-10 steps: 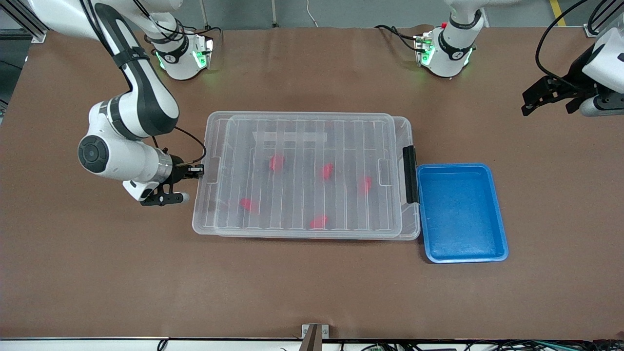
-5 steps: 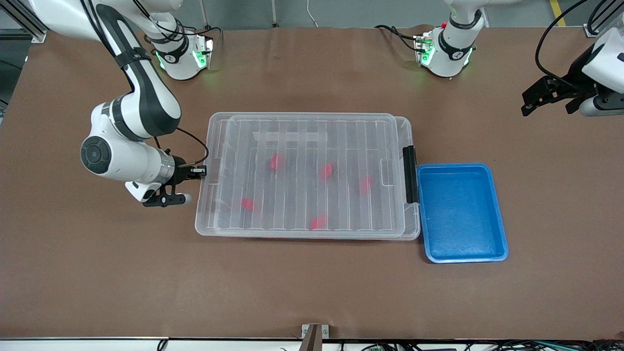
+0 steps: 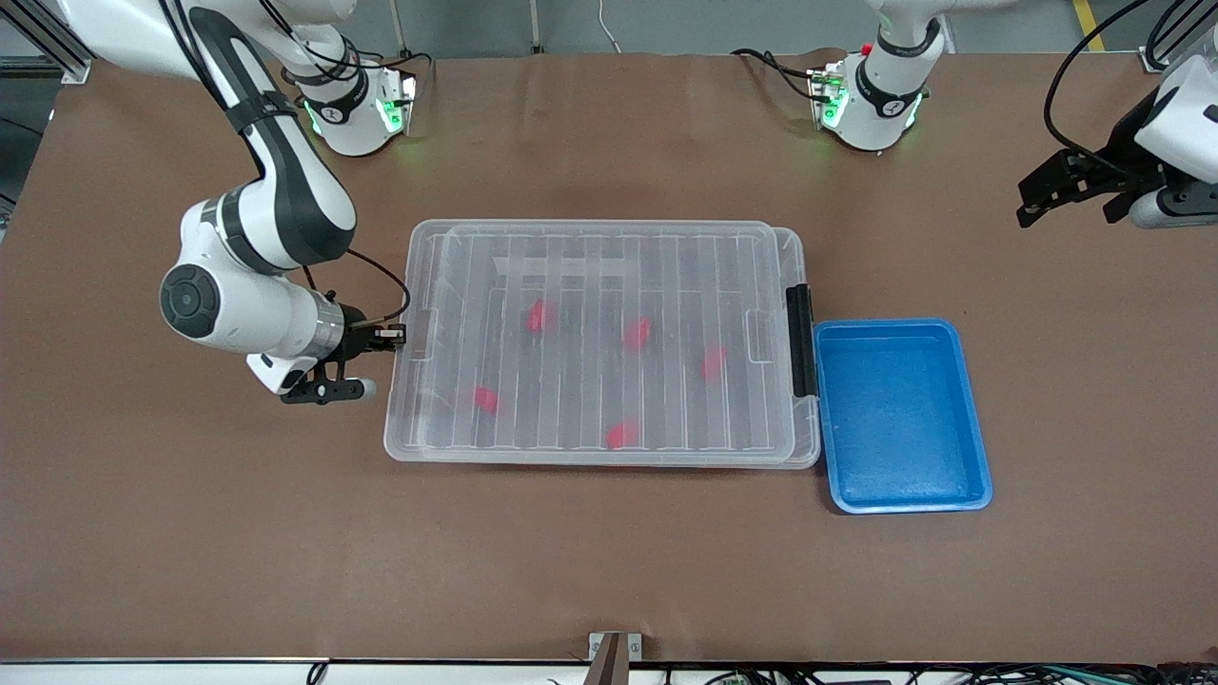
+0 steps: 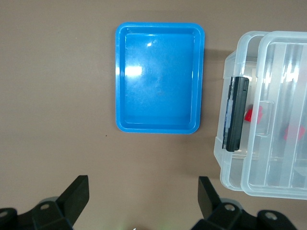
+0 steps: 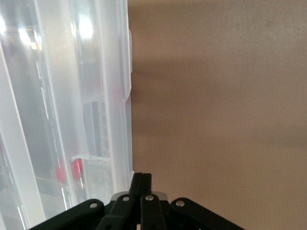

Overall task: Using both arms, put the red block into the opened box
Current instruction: 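Slide the lid closed over the box with the right gripper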

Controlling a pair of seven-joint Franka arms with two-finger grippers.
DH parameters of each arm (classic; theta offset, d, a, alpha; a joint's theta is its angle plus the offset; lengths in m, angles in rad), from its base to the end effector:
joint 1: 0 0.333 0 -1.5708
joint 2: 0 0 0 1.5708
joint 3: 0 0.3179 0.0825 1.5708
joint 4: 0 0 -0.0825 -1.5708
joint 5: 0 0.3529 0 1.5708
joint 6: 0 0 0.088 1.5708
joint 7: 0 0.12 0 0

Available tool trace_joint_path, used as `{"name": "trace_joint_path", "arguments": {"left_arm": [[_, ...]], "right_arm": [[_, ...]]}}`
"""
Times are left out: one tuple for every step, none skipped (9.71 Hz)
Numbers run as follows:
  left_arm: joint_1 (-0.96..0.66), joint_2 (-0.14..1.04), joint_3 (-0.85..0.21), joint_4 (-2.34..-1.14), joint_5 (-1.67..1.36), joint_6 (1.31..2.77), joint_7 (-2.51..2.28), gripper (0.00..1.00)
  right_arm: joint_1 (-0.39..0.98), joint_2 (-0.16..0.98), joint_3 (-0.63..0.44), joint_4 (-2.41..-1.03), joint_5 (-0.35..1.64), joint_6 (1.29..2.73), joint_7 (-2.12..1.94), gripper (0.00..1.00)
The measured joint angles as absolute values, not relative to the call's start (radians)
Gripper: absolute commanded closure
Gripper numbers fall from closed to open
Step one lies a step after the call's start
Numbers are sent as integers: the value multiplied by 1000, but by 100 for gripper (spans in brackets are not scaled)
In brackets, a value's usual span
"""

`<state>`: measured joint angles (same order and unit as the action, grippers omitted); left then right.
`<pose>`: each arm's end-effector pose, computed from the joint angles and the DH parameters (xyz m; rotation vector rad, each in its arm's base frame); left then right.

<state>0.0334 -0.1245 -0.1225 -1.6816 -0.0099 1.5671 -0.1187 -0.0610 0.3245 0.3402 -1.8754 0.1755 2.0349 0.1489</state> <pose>0.4812 -0.0482 0.6264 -3.1369 -0.0477 -0.0150 0.5584 0.1610 0.3464 -2.9061 -0.0450 0.2948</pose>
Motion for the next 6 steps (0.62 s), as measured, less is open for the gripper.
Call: {"name": "trace_joint_path", "arguments": {"left_arm": [[33,-123,-123,-1682,-10,1567,-119,0],[33,-121,-123,-1682,-10,1567,-119,0],[33,-118,-122,-1682,-10,1567,-119,0],[33,-112,-122,-1682,-10,1573,-119,0],[33,-109,-122,-1682,-10,1579,-119,0],[33,-107,-123,-1682,-10,1581,-119,0]], "right_arm": [[-61,326,344,-1875,176,2036,150,85],[-61,326,344,-1874,176,2037,150,33],[-62,327,344,-1874,175,2037,151,0],[-64,331,343,-1875,175,2037,151,0],[-67,334,342,-1874,169,2029,151,0],[-73,331,331,-1861,150,1999,151,0]]}}
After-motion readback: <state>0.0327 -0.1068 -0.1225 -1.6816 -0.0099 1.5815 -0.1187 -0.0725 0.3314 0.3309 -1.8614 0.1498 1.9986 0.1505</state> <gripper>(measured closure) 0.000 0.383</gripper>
